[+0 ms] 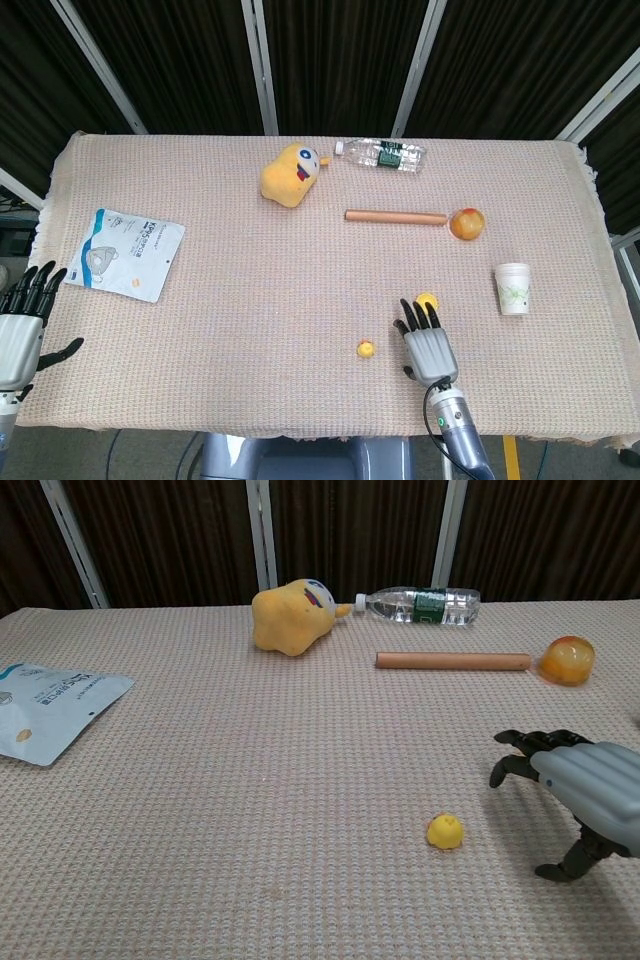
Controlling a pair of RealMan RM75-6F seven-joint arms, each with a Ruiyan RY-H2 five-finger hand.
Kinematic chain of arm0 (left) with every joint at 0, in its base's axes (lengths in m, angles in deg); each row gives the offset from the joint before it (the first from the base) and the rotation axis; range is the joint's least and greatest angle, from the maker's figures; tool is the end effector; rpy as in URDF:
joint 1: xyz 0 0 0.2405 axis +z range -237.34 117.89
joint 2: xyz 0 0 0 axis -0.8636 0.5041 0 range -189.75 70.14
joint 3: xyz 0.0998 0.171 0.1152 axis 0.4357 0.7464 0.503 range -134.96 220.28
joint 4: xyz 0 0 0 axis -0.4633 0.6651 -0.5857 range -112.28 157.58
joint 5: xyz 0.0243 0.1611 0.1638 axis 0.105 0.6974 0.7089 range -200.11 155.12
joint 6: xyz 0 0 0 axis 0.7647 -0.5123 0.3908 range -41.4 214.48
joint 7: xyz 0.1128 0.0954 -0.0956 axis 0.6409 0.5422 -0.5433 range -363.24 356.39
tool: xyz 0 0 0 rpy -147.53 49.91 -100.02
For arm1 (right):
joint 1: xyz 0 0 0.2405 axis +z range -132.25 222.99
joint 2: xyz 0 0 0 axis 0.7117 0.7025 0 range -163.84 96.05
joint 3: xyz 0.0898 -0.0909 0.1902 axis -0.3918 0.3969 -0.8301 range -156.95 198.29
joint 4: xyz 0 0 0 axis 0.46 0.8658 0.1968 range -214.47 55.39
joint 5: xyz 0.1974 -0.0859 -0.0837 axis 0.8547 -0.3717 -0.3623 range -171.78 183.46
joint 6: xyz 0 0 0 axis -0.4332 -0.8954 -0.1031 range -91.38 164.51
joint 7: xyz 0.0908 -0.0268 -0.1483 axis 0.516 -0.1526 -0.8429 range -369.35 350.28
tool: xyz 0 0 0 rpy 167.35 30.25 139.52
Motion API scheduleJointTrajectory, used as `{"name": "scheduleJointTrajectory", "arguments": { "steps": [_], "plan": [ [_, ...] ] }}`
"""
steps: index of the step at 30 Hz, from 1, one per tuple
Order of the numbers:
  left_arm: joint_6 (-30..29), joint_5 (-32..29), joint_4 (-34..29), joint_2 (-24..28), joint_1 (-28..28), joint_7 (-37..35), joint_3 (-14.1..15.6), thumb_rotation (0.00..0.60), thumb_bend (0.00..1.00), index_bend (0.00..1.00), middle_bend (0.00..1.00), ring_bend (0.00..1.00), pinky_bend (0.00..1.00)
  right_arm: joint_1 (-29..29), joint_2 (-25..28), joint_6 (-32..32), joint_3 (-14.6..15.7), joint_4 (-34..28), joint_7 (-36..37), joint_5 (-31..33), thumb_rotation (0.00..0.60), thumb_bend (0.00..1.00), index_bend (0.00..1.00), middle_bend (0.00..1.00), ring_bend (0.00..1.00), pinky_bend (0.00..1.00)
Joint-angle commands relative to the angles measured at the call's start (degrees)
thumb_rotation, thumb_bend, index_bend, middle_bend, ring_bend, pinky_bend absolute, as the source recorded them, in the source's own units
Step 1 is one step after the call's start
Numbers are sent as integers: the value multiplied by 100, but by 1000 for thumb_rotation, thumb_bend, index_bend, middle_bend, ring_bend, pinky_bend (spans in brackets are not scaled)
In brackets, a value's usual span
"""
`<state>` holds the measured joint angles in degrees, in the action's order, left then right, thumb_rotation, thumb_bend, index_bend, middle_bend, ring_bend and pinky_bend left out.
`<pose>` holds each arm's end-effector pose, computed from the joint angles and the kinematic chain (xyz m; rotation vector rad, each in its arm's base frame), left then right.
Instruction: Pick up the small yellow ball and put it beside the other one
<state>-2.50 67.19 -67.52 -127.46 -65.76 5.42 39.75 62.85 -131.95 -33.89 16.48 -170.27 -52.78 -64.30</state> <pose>-0.2762 0.2178 0.1199 -1.4425 -0.7113 -0.8994 -0.1759 -0.2407 -0.0746 1.7190 -0.9198 0.6785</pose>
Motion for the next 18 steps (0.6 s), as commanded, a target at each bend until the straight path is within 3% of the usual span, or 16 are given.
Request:
{"name": "scheduleJointTrajectory", "arguments": {
  "steps": [1,18],
  "plan": [
    [7,-5,-3,1,-4,-2,-3,600,0,0,0,0,171,41,-46,9,12,28,-48,7,600,89,288,0,0,0],
    [17,-30,-21,7,-2,-8,-7,600,0,0,0,0,172,221,-418,3,-72,218,-155,242,600,102,336,0,0,0]
  ]
}}
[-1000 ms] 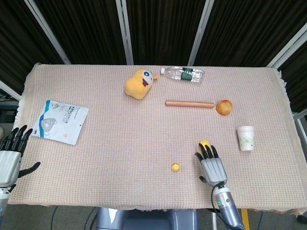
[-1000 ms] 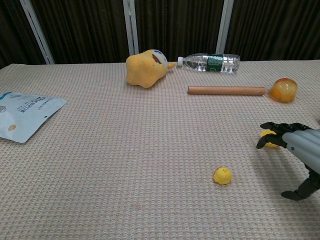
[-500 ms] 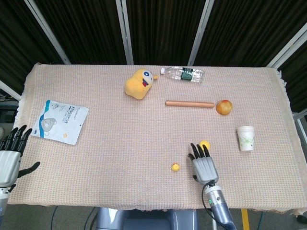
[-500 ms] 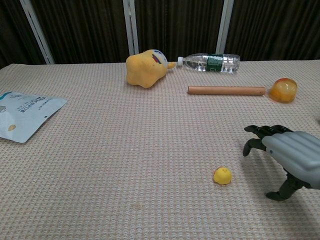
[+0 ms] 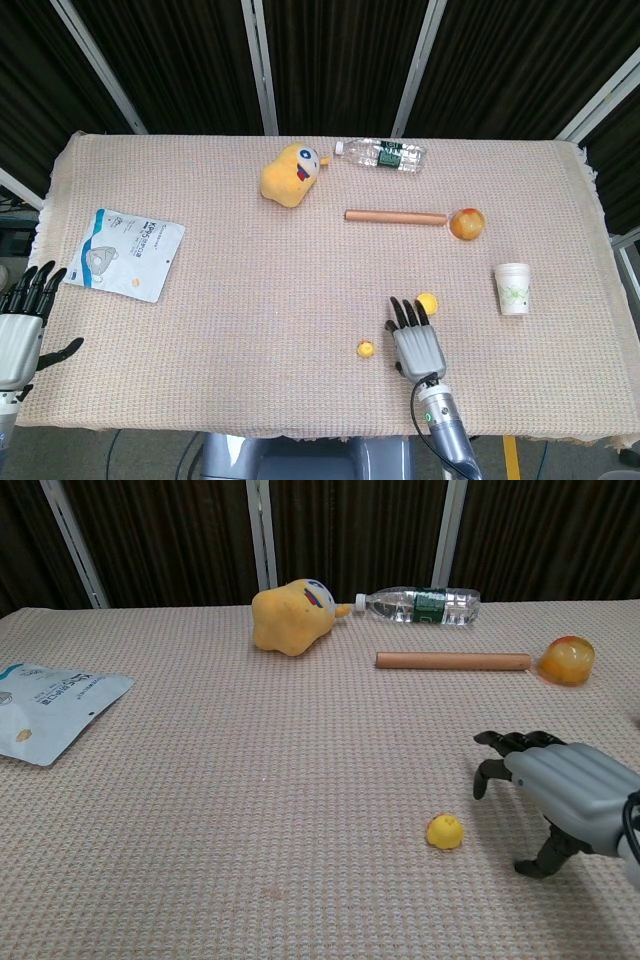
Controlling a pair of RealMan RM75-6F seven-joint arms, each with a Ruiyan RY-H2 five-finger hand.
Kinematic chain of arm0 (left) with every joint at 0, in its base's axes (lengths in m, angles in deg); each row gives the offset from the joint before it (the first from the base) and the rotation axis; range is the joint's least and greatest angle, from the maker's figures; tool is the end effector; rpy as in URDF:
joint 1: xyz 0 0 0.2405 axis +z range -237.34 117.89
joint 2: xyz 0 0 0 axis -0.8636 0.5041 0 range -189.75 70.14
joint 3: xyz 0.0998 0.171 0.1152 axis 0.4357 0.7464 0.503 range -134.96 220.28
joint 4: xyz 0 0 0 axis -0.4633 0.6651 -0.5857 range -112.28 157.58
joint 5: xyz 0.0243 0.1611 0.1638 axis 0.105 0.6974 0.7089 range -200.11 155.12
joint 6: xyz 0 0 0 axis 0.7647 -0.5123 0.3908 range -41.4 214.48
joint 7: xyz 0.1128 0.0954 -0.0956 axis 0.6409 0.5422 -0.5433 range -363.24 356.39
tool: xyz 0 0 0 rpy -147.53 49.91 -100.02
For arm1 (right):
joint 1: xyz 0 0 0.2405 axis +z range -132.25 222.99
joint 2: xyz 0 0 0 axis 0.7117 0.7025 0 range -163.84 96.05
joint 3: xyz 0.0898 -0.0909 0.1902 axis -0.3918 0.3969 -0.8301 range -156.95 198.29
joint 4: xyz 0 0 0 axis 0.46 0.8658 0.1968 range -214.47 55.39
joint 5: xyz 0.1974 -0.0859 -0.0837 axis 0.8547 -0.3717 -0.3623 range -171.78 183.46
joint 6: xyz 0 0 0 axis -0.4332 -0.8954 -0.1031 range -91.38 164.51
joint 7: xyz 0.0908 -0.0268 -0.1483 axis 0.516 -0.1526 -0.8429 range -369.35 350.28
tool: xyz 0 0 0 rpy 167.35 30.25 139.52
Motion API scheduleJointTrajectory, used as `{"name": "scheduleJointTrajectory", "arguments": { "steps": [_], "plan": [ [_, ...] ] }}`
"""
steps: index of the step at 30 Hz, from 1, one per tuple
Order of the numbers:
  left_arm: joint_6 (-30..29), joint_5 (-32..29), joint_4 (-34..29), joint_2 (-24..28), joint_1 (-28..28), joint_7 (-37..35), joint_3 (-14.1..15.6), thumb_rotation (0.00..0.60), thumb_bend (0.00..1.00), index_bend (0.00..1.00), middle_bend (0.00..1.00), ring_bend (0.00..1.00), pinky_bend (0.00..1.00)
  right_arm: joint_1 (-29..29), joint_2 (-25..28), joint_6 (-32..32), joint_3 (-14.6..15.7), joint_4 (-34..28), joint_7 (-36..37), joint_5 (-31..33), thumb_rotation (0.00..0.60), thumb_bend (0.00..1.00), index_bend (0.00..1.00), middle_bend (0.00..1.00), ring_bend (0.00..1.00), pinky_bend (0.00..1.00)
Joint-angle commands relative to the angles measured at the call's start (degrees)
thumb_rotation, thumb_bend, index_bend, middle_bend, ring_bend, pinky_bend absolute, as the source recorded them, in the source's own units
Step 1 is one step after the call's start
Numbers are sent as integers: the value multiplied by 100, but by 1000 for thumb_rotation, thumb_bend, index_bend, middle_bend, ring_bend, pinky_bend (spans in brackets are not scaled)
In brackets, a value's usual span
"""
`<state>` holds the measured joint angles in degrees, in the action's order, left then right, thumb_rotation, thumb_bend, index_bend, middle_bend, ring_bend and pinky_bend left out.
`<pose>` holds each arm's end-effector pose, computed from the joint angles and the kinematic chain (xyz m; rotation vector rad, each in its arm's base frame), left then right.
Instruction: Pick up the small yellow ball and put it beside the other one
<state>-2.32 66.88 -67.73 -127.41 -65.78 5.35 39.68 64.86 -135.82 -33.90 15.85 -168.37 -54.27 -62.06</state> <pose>-0.2764 0.2182 0.1198 -1.4388 -0.7181 -0.8987 -0.1617 -0.2453 -0.0896 1.7237 -0.9316 0.6872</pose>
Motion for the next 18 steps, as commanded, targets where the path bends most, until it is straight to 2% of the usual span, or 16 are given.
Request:
{"name": "scheduleJointTrajectory", "arguments": {
  "steps": [1,11,18],
  "plan": [
    [1,3,-1,2,-1,-3,1,600,0,0,0,0,172,31,-53,7,-13,47,-9,29,600,102,338,0,0,0],
    [14,0,15,-2,-14,-39,-6,600,0,0,0,0,172,72,-249,-68,-6,63,-9,114,600,103,342,0,0,0],
    [6,11,17,1,-11,-36,0,600,0,0,0,0,172,152,-105,-197,-5,-169,-348,50,600,103,342,0,0,0]
  ]
}}
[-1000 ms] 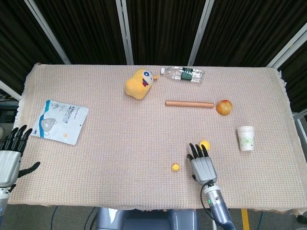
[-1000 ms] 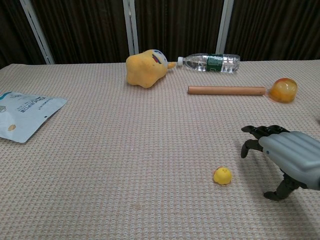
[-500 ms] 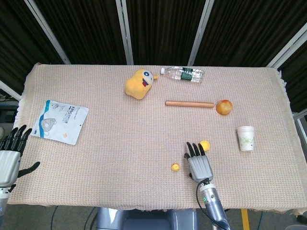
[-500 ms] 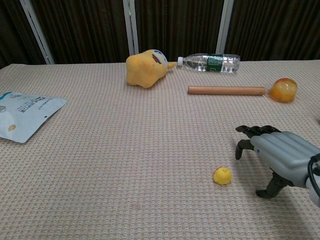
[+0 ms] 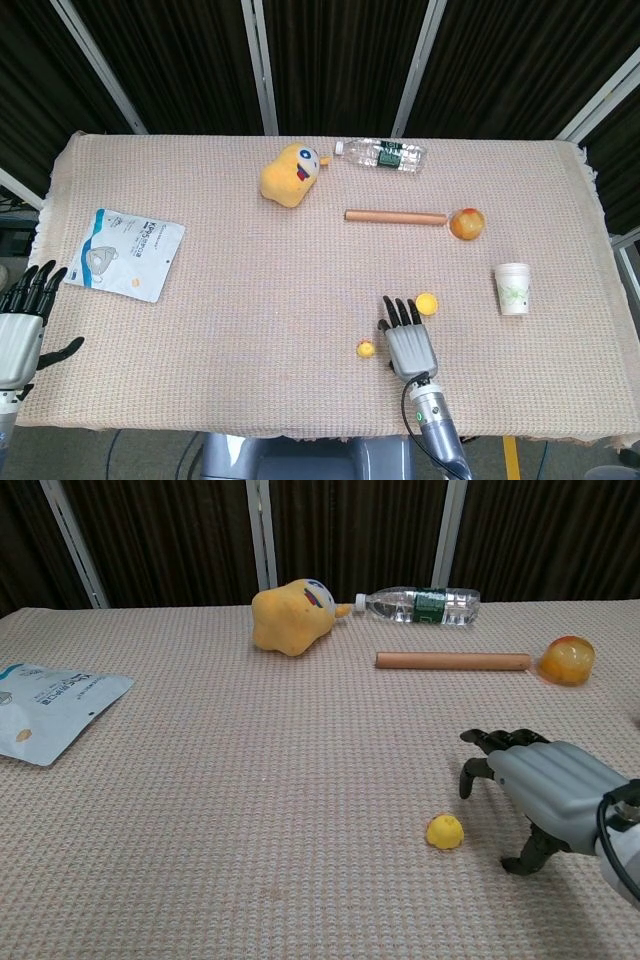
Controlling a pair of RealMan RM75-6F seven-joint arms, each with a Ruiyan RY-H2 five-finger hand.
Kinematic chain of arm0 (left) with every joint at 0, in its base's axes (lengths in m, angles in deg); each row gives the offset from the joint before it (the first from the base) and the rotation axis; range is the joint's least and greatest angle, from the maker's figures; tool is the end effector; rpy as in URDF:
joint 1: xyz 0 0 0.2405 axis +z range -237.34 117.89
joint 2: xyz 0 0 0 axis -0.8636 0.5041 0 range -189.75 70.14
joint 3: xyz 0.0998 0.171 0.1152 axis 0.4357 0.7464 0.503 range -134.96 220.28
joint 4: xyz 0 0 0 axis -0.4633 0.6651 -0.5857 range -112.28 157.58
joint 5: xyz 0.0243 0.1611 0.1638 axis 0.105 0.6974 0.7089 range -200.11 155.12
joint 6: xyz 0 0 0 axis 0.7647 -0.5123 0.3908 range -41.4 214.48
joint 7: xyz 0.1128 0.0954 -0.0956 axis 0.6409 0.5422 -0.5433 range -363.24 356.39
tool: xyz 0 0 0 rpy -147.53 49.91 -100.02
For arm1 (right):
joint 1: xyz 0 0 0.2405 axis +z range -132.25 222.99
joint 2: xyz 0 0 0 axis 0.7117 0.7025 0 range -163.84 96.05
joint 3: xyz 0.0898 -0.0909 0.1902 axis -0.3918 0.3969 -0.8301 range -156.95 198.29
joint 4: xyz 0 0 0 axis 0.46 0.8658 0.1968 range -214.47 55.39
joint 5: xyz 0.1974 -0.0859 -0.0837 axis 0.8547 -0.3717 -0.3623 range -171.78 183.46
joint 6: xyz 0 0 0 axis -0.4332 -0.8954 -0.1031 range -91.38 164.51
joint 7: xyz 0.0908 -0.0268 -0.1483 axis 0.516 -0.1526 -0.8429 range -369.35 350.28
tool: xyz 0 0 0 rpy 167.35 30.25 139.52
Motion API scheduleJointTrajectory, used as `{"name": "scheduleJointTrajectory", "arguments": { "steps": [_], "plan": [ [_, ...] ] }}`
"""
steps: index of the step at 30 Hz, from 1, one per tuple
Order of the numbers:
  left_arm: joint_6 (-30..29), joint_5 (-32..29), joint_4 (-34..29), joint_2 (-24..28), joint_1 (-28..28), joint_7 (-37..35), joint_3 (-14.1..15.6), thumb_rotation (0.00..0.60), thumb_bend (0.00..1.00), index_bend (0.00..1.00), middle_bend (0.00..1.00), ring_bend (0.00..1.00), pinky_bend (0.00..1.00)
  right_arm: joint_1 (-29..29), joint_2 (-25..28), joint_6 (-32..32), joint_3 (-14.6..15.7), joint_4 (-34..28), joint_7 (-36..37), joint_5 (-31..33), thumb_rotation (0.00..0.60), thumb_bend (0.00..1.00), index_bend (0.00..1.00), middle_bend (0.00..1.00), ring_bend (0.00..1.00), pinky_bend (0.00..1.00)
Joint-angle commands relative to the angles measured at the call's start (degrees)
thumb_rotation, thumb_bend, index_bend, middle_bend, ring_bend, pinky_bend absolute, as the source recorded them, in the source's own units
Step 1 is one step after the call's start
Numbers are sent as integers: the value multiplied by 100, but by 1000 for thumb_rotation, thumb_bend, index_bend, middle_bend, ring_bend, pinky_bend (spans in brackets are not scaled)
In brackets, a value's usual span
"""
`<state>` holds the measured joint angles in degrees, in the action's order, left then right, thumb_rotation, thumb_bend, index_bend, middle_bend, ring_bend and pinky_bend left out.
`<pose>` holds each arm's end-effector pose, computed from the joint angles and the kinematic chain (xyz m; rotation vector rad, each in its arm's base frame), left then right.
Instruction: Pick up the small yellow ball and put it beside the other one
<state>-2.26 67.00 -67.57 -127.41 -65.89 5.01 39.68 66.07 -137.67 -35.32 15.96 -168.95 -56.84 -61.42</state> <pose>-0.2764 0.2188 0.1198 -1.4412 -0.7190 -0.9032 -0.1466 -0.2447 -0.0937 1.7303 -0.9090 0.6987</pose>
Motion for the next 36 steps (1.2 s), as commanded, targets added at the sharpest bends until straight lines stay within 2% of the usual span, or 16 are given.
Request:
{"name": "scheduleJointTrajectory", "arguments": {
  "steps": [1,15,23,36],
  "plan": [
    [1,-2,2,2,-1,-6,-1,600,0,0,0,0,172,35,114,-67,-29,-161,-106,-3,600,103,342,0,0,0],
    [40,-6,-36,20,-13,20,11,600,0,0,0,0,175,91,499,-102,0,-618,-118,14,600,104,339,0,0,0],
    [33,-13,-32,18,-14,19,3,600,0,0,0,0,175,158,298,-133,22,-662,-251,85,600,105,339,0,0,0],
    [35,-27,2,14,-17,-33,-6,600,0,0,0,0,175,323,-54,-92,-10,-308,-448,211,600,117,345,0,0,0]
  ]
}}
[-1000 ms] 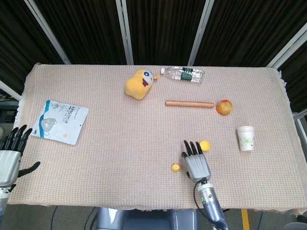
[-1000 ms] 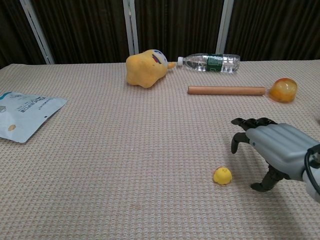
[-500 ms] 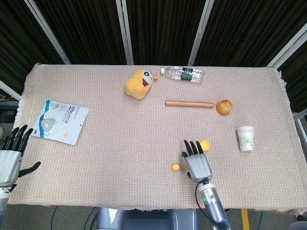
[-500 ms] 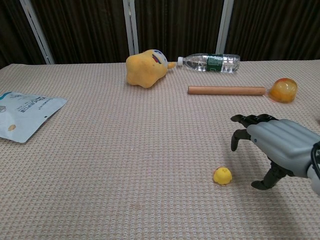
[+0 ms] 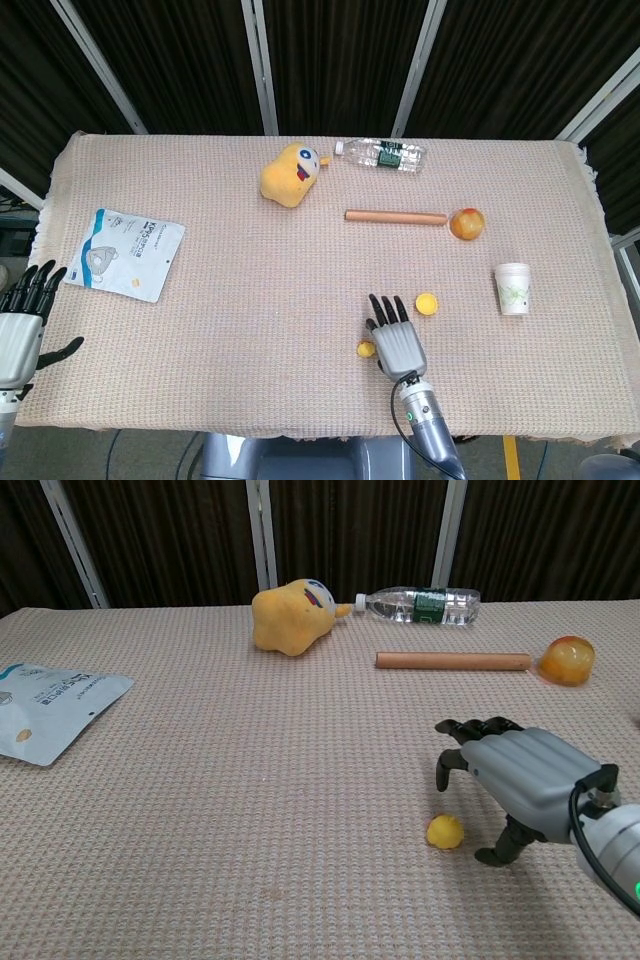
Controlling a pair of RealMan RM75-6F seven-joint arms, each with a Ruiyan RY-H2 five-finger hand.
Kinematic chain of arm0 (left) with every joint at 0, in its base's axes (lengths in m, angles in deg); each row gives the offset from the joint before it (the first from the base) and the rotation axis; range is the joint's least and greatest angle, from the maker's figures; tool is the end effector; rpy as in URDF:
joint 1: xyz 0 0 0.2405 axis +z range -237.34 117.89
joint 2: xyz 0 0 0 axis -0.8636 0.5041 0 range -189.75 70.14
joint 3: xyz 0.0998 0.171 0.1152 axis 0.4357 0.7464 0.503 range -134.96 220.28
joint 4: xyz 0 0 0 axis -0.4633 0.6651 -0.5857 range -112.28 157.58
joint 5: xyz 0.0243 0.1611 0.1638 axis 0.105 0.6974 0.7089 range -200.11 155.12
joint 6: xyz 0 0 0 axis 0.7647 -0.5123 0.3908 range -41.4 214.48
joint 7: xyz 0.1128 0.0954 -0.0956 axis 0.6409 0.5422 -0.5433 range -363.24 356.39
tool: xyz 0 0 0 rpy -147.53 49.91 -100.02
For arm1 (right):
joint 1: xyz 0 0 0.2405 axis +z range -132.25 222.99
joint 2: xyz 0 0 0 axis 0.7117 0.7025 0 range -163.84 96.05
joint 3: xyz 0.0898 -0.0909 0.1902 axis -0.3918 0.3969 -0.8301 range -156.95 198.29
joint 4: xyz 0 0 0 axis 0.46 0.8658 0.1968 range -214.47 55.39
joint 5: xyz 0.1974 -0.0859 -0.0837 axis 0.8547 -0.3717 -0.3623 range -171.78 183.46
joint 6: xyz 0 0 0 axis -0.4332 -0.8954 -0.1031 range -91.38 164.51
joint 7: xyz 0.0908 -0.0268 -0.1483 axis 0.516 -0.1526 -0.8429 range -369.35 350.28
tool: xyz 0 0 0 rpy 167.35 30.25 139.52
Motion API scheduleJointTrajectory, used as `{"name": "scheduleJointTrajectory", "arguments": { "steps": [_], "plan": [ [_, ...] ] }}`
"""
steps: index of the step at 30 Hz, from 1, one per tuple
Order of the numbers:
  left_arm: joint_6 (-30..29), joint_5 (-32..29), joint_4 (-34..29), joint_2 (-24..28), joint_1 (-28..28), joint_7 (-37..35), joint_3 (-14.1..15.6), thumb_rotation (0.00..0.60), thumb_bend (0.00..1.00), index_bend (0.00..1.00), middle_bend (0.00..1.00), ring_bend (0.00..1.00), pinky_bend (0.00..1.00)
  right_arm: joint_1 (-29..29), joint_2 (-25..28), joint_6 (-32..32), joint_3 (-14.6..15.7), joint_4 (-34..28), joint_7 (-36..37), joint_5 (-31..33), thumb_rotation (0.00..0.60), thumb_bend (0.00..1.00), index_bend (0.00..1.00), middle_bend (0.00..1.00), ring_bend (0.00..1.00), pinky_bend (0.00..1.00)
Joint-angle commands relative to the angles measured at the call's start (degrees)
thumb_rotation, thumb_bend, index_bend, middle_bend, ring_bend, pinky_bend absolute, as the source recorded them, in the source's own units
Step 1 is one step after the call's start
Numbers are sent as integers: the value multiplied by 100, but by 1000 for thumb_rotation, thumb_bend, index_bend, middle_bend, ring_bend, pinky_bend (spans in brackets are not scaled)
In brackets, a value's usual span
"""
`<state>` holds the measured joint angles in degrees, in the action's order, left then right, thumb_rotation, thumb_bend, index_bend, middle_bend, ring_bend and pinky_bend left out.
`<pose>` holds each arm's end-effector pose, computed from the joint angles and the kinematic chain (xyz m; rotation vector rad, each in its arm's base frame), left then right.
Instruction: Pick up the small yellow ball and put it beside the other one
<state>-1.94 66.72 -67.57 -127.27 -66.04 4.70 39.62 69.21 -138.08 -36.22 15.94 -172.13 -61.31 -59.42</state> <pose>-0.2771 0.2199 0.1201 -1.4409 -0.7250 -0.9022 -0.1221 -0.2460 -0.0938 1.7707 -0.8658 0.7092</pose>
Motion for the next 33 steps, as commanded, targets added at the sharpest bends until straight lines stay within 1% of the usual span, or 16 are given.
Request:
{"name": "scheduleJointTrajectory", "arguments": {
  "steps": [1,4,8,11,17,33],
  "plan": [
    [6,1,3,0,-4,-3,0,600,0,0,0,0,175,14,-25,-9,-13,16,5,19,600,117,347,0,0,0],
    [1,2,6,-2,-4,-3,-1,600,0,0,0,0,175,23,-41,-21,-21,33,7,44,600,117,373,0,0,0],
    [4,11,-4,1,-10,2,0,600,0,0,0,0,175,27,-70,-67,-28,42,5,69,600,117,430,0,0,0],
    [7,9,-8,2,-12,8,0,600,0,0,0,0,175,30,-85,-85,-22,36,25,69,600,117,449,0,0,0],
    [5,9,-15,4,-12,19,0,600,0,0,0,0,175,36,-122,-78,-27,35,23,166,600,120,460,0,0,0],
    [8,9,-7,2,-17,-1,0,600,0,0,0,0,175,96,-182,-39,-17,71,79,208,600,189,470,0,0,0]
  ]
}}
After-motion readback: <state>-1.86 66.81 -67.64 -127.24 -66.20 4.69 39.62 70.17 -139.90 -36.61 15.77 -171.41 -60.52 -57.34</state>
